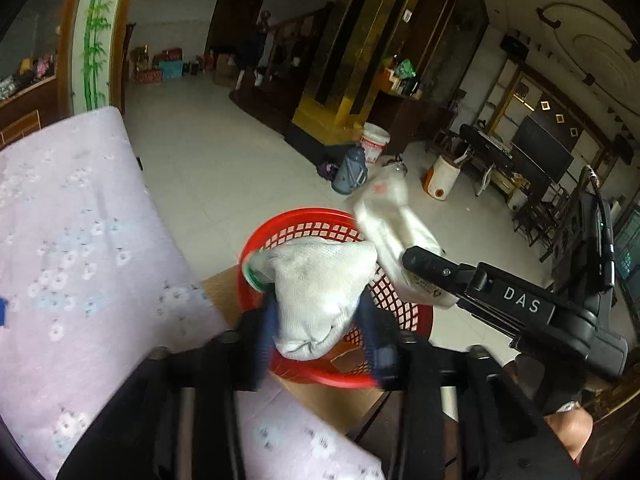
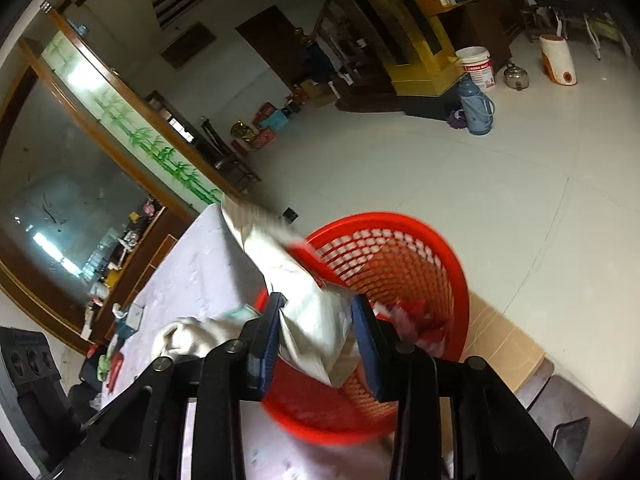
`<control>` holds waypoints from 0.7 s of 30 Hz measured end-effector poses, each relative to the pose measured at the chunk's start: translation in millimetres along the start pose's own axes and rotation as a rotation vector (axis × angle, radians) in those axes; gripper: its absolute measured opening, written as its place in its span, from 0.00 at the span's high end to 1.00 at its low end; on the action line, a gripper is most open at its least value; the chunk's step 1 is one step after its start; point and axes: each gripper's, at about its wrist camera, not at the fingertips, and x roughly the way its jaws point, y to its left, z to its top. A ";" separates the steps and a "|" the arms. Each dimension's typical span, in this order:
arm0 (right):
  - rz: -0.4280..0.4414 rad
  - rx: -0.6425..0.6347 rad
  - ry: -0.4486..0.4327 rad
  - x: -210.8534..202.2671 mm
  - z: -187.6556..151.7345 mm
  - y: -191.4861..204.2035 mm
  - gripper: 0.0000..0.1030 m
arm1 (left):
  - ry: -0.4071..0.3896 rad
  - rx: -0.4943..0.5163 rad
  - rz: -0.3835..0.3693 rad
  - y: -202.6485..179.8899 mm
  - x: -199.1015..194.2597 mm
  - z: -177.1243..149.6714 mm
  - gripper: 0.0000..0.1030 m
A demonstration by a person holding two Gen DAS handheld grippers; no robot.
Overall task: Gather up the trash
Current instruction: 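Open both tools over the basket to drop the two bags, then return to the table and grasp the pink crumpled wrapper with the left tool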
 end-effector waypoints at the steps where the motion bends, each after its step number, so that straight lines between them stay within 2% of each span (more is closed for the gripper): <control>1: -0.009 0.002 -0.003 1.4 0.8 -1.2 0.47 | -0.004 -0.013 0.003 1.0 1.5 0.7 0.47; 6: -0.012 -0.034 -0.053 -15.2 -8.2 4.1 0.45 | -0.020 -0.006 0.019 7.1 -17.9 -13.6 0.45; 9: 0.038 -0.063 -0.041 -20.5 -21.8 18.8 0.44 | -0.043 -0.024 0.052 19.4 -41.5 -27.3 0.35; 16: 0.148 -0.190 0.072 -6.3 -72.0 79.9 0.42 | -0.060 -0.056 0.160 62.7 -99.1 -70.9 0.34; 21: 0.201 -0.285 0.163 9.8 -111.7 115.3 0.42 | -0.078 -0.124 0.225 107.1 -149.4 -106.5 0.35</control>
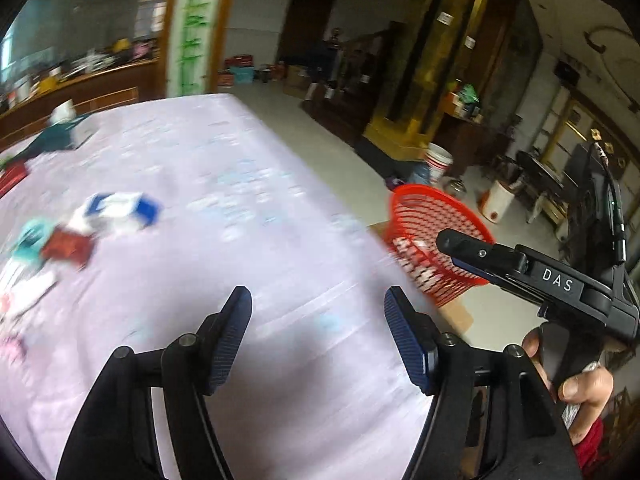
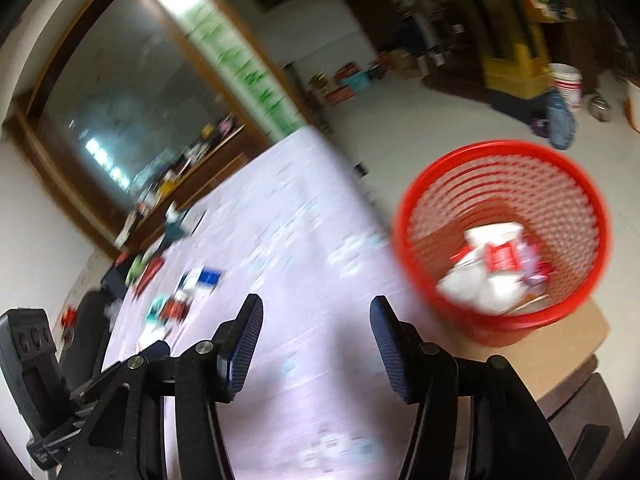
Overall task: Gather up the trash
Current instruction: 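Return to the table and grasp the pink crumpled wrapper with the left tool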
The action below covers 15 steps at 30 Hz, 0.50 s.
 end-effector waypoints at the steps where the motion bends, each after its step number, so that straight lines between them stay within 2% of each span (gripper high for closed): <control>1: 0.007 -0.015 0.014 4.1 -4.1 6.7 0.42 | -0.002 -0.013 0.015 9.9 -5.1 -1.3 0.35; 10: 0.052 -0.122 0.095 30.1 -30.7 59.1 0.42 | -0.050 -0.182 0.249 145.4 -80.9 -40.2 0.35; 13: 0.058 -0.142 0.115 36.9 -35.8 71.9 0.42 | -0.061 -0.285 0.275 190.0 -94.8 -48.6 0.40; 15: 0.064 -0.157 0.126 39.7 -40.7 80.0 0.42 | -0.057 -0.323 0.293 209.0 -92.6 -51.4 0.47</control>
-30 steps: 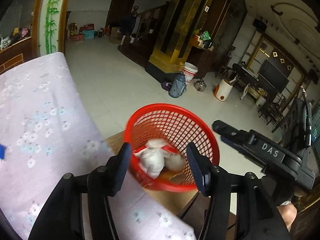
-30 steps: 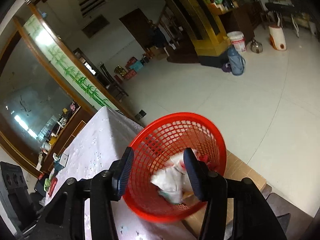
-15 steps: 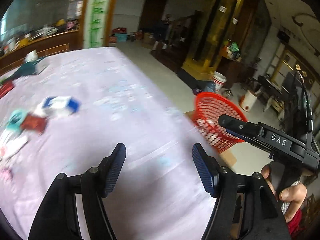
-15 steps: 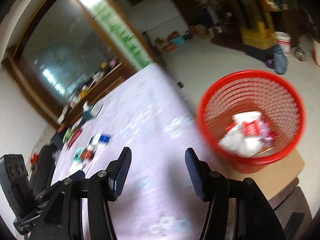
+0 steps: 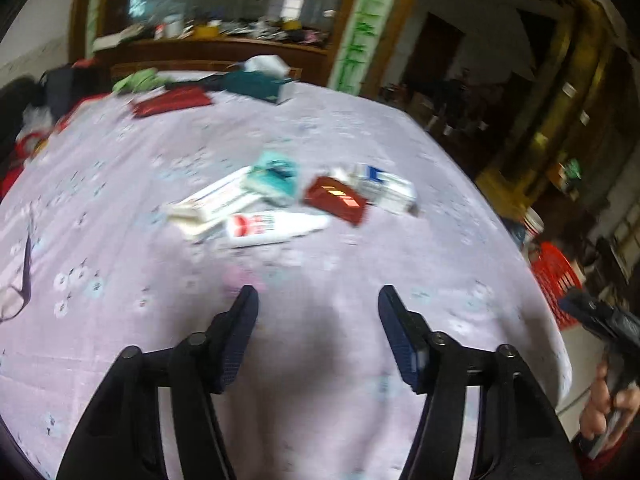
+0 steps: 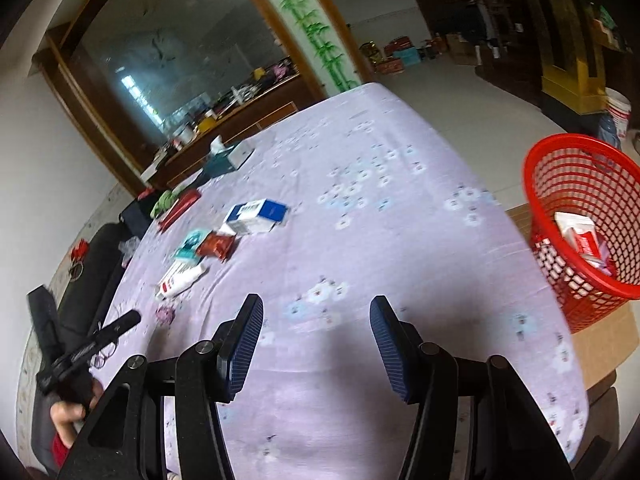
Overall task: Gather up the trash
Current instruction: 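Return to the table and grasp the pink crumpled wrapper with the left tool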
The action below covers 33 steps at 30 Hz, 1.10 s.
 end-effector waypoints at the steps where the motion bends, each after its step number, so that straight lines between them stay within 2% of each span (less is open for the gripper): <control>1: 0.005 -0.009 0.006 2.0 -1.6 4.8 0.42 | 0.002 -0.006 0.006 6.5 4.2 0.4 0.49; 4: 0.005 -0.032 0.017 4.3 -5.3 12.2 0.42 | 0.025 -0.014 0.028 17.2 19.4 -1.3 0.60; 10: -0.003 -0.059 0.031 6.5 -6.2 24.5 0.42 | 0.065 -0.052 0.071 30.4 49.8 -3.6 0.61; 16: 0.003 -0.102 0.048 14.7 -2.5 45.5 0.42 | 0.085 -0.075 0.036 36.6 58.9 -0.7 0.64; 18: 0.019 -0.124 0.061 20.1 0.2 56.7 0.42 | 0.086 -0.080 0.024 38.5 59.3 1.1 0.68; 20: 0.032 -0.152 0.072 26.4 4.5 70.2 0.42 | 0.088 -0.089 0.024 40.3 59.9 1.7 0.77; 22: 0.046 -0.178 0.077 32.3 9.0 81.5 0.42 | 0.083 -0.108 -0.005 44.6 59.6 1.5 0.77; 25: 0.058 -0.229 0.098 52.4 21.8 102.8 0.42 | 0.045 -0.139 -0.048 51.1 53.0 1.3 0.77; 33: 0.073 -0.313 0.193 145.2 55.2 150.7 0.42 | -0.032 -0.159 -0.083 54.2 38.8 1.1 0.77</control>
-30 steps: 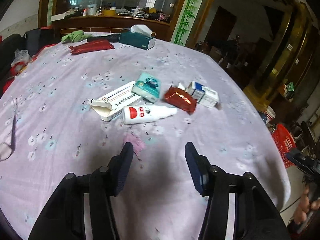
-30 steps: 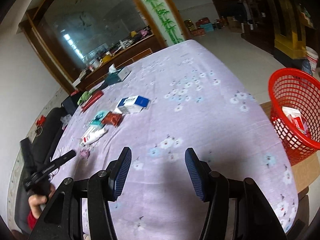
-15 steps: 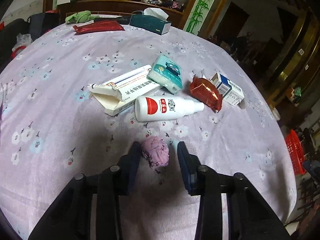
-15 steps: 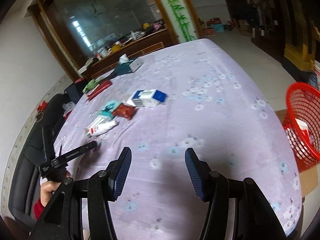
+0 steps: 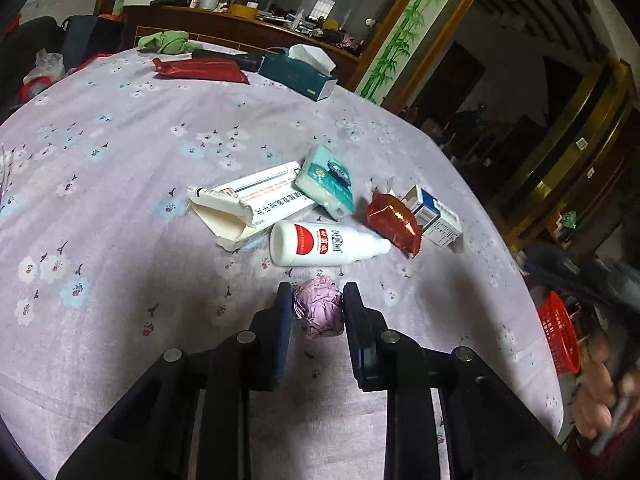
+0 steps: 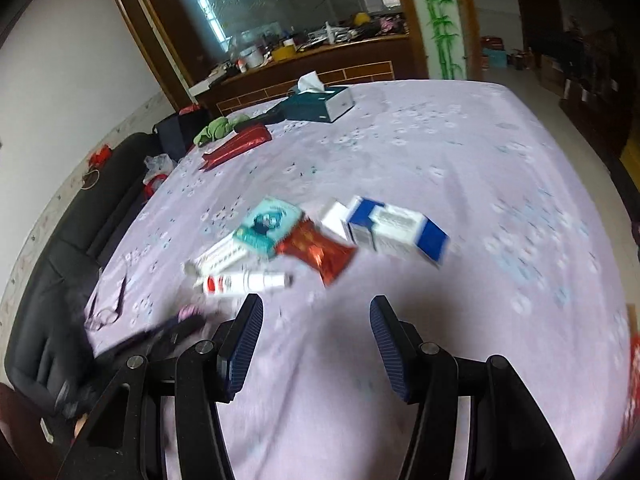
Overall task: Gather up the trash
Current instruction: 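Return to the table and grasp the pink crumpled wrapper with the left tool, then grasp the red-brown candy wrapper with the right tool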
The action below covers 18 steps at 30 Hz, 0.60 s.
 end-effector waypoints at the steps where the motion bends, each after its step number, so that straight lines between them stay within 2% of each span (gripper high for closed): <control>1: 0.008 -0.012 0.009 12.3 6.8 2.4 0.42 | -0.003 0.001 -0.001 -0.4 -0.5 0.2 0.77; 5: 0.017 -0.022 0.039 59.0 28.3 7.8 0.42 | -0.008 -0.004 -0.011 0.6 -1.0 0.4 0.77; 11: 0.010 -0.017 0.068 100.2 44.5 1.4 0.42 | -0.017 -0.005 -0.022 1.2 -3.2 -0.3 0.77; 14: 0.048 -0.002 0.118 114.5 44.4 -4.0 0.42 | -0.020 -0.007 -0.029 2.1 -4.0 -0.8 0.77; 18: 0.028 -0.066 0.152 119.3 32.5 1.0 0.42 | -0.021 -0.007 -0.035 2.2 -4.8 -1.3 0.77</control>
